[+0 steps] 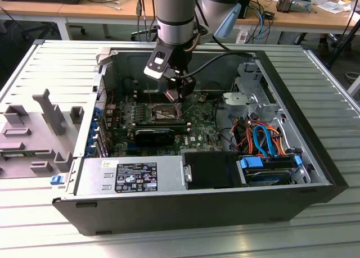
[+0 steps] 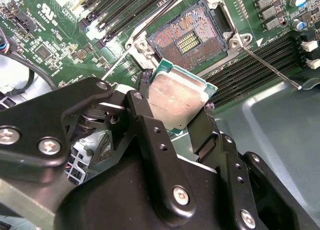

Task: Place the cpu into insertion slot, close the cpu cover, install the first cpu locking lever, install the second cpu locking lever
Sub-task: 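Place the cpu into insertion slot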

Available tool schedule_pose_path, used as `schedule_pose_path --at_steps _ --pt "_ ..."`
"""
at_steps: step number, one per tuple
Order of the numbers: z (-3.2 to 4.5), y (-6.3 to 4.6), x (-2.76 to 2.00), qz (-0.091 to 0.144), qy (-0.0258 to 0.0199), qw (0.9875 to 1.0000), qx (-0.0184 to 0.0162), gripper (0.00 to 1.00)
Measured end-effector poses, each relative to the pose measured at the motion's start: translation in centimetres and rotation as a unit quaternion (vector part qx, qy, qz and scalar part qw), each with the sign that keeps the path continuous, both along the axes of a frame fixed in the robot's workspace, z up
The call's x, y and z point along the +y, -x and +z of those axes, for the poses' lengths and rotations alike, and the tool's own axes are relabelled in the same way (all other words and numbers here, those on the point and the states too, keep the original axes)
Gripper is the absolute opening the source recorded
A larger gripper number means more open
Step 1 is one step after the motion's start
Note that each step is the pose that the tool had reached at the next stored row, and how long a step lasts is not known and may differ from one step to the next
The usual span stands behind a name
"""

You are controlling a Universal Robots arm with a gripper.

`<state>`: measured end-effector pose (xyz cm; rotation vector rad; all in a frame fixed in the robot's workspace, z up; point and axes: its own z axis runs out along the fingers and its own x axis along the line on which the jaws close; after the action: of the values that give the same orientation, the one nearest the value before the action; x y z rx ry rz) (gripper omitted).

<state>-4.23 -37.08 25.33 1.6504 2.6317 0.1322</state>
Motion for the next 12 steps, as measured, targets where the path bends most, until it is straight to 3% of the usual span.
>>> schedule_pose_path --at_steps 12 --pt "-0.01 0.0 0.0 -0.006 0.0 1.0 0.0 0.55"
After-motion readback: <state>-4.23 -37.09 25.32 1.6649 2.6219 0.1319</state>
